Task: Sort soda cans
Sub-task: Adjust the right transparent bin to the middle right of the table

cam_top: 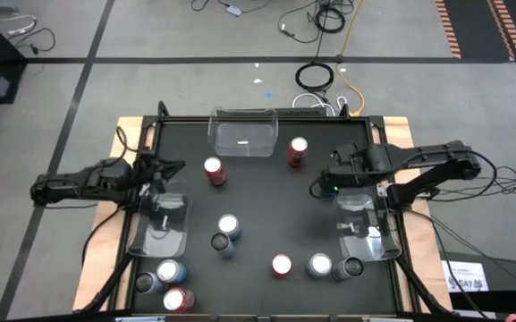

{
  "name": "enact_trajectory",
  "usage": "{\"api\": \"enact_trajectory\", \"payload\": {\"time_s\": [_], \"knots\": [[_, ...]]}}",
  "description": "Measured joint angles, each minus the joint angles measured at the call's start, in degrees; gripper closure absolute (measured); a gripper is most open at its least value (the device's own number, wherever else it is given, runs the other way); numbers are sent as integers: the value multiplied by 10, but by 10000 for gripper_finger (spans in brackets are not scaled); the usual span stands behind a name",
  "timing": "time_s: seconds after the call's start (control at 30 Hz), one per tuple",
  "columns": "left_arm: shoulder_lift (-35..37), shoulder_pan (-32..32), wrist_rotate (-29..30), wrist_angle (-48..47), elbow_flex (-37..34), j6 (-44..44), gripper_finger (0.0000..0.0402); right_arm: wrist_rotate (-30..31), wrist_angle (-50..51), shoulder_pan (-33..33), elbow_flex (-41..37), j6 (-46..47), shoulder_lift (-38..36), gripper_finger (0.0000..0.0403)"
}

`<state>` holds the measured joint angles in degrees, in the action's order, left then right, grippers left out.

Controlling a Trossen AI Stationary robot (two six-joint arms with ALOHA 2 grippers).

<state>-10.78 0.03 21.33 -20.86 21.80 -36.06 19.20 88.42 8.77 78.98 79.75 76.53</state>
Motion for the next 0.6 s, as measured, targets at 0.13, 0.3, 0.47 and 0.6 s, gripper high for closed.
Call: {"api": "enact_trajectory", "payload": {"time_s": [0.13, 0.3, 0.47, 0.6], "knots": [[-77, 0, 21, -69, 71, -28, 360, -24, -33, 47, -59, 70, -48, 44], [-176, 0, 25, -167, 133, -84, 360, -59, -56, 116, -114, 167, -91, 44], [-260, 0, 25, -239, 173, -101, 360, -85, -102, 172, -159, 248, -92, 44], [-296, 0, 25, -234, 182, -101, 360, -92, -142, 204, -194, 290, -76, 44]]}}
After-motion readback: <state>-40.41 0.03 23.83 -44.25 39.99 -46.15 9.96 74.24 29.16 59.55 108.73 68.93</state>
